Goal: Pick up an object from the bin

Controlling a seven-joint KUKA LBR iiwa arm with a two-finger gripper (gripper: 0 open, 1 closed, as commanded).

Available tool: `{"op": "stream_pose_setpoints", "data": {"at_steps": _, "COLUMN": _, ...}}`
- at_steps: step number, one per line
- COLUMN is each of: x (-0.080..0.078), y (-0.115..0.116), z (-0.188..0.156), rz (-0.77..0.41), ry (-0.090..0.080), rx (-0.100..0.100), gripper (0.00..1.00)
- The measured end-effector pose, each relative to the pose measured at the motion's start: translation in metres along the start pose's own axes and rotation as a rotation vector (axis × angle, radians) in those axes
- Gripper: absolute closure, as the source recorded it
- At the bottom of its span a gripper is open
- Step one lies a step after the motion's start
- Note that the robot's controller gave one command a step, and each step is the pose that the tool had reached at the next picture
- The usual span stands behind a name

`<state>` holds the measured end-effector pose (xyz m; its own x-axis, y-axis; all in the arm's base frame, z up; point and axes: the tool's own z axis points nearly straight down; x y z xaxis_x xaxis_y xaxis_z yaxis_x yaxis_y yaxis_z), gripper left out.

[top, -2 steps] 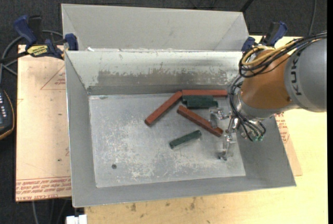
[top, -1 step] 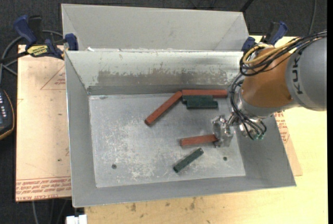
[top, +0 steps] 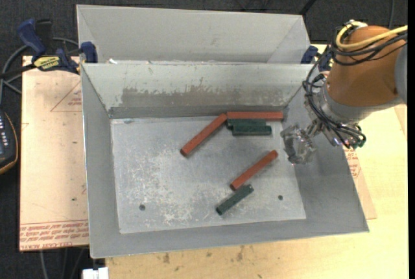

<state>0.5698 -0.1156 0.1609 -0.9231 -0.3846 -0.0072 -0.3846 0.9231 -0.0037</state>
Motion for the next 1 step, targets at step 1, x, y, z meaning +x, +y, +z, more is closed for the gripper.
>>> {"op": "stream_pose_setpoints", "data": {"at_steps": 1, "x": 0.0008, "y": 0.0009, "z": 0.0018, "rz": 0.0, "ry": 0.003, "rx": -0.003, "gripper": 0.0}}
